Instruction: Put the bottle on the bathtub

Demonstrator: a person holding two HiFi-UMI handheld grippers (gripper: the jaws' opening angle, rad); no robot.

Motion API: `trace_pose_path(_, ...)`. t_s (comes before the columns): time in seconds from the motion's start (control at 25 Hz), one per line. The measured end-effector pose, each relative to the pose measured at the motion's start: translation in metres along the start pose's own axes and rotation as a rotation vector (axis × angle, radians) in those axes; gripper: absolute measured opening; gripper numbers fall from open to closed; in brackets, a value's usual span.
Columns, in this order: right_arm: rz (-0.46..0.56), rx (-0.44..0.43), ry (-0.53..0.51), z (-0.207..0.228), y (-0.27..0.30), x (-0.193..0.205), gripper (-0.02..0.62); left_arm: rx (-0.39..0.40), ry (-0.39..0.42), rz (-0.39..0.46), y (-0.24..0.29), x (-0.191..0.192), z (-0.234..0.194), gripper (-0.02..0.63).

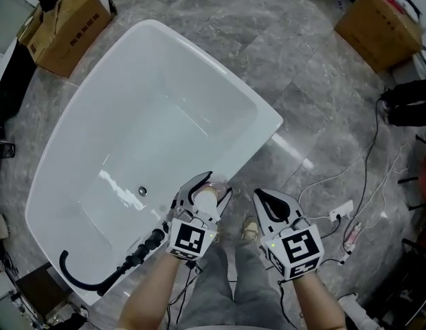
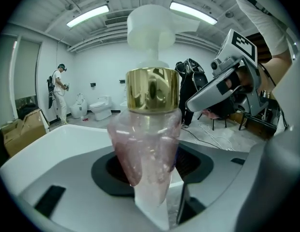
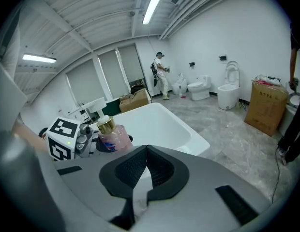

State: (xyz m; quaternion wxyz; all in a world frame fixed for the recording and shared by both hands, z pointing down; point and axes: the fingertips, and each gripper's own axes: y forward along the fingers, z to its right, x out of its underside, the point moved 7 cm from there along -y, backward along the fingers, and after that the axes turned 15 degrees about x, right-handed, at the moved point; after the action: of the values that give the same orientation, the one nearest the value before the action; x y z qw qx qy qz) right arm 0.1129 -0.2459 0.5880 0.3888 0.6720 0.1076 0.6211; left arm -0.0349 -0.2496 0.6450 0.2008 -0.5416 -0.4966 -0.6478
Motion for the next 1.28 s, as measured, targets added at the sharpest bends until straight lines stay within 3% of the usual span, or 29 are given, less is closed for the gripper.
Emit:
trace_pose_path(0.36,-0.012,-0.006,0.063,-0.003,0.009,0.025,0.028,-0.001,0.004,-0.02,0.01,0.035,0.01,0.25)
trace_pose_path(0.8,0.015,-0.023,0.054,-0.014,0.009,0.04,0.028,-0.001,0.068,0.019,0.014,0.028,0.004,0.252)
trace_pose_path(1.0,0.014,-0.026,0.065,-0.016,0.007,0.042,0.028,0.013,0.047,0.017,0.016,0.03,0.001,0.253)
trace_pose_path(1.28,0.018,-0.022,0.079,-0.021,-0.003,0.04,0.028,0.006,-0.063,0.001,0.01,0.032,0.001,0.285)
